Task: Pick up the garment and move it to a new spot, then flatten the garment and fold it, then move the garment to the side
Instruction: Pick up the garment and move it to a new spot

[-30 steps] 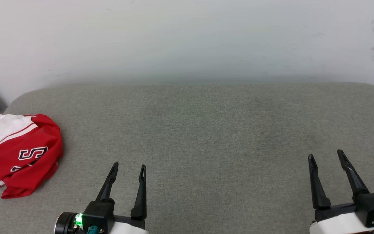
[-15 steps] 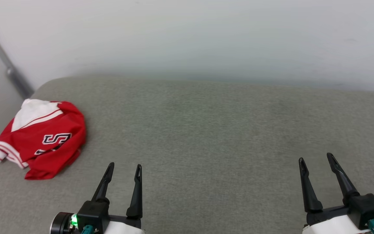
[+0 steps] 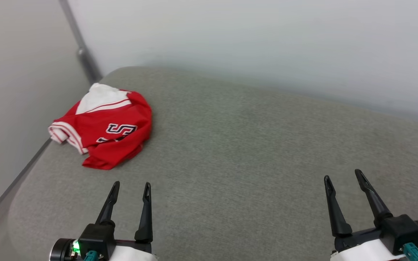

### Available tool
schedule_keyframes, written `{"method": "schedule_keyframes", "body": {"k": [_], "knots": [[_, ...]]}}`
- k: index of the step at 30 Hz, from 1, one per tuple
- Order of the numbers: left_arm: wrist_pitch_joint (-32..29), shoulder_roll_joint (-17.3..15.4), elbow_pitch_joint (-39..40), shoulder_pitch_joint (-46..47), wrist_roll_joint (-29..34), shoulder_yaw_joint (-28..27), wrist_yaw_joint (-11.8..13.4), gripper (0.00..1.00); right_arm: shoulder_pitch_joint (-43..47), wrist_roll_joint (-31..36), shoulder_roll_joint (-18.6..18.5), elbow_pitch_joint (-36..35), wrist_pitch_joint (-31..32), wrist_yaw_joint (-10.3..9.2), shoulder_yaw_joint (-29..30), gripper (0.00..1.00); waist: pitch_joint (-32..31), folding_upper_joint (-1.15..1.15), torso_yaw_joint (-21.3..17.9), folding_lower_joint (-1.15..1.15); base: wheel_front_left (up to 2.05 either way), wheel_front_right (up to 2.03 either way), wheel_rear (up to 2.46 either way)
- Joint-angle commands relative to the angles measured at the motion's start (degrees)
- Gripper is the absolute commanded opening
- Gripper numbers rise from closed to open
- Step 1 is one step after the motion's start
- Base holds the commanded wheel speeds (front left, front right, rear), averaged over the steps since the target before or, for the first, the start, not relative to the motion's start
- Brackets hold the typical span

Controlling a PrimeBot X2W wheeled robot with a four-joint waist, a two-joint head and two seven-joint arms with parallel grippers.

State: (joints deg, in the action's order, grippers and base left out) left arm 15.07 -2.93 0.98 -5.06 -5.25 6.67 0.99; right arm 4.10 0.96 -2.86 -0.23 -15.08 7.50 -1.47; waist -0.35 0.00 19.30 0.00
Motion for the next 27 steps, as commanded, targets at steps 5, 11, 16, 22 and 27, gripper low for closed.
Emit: {"method": "schedule_keyframes", "body": {"k": [5,11,16,22,27], "knots": [[0.2,0.0,0.4,-0.5,-0.2,-0.2,-0.1,1.00,-0.6,-0.4,0.0,0.3,-0.1,-0.02,-0.6,1.00,0.0,0.00,4.4,0.00,0.00,0.00,0.00],[0.2,0.0,0.6,-0.5,-0.4,0.1,-0.4,1.00,-0.4,-0.3,0.0,0.6,-0.1,-0.02,-1.2,1.00,-0.3,0.00,6.9,0.00,0.00,0.00,0.00],[0.2,0.0,1.5,-0.7,-0.3,-0.2,-0.3,1.00,-0.9,-0.5,0.0,0.6,-0.1,-0.02,-1.4,1.00,-0.3,0.00,7.5,0.00,0.00,0.00,0.00],[0.2,0.0,1.9,-0.9,-0.6,-0.9,-0.2,1.00,-0.7,-0.1,0.0,0.5,-0.1,-0.02,-1.8,1.00,-0.2,0.00,6.8,0.00,0.00,0.00,0.00],[0.2,0.0,1.3,0.4,-1.8,-1.8,-0.1,1.00,-0.9,0.5,0.0,-0.2,-0.1,-0.02,-1.8,1.00,1.1,0.00,5.5,0.00,0.00,0.00,0.00]]}}
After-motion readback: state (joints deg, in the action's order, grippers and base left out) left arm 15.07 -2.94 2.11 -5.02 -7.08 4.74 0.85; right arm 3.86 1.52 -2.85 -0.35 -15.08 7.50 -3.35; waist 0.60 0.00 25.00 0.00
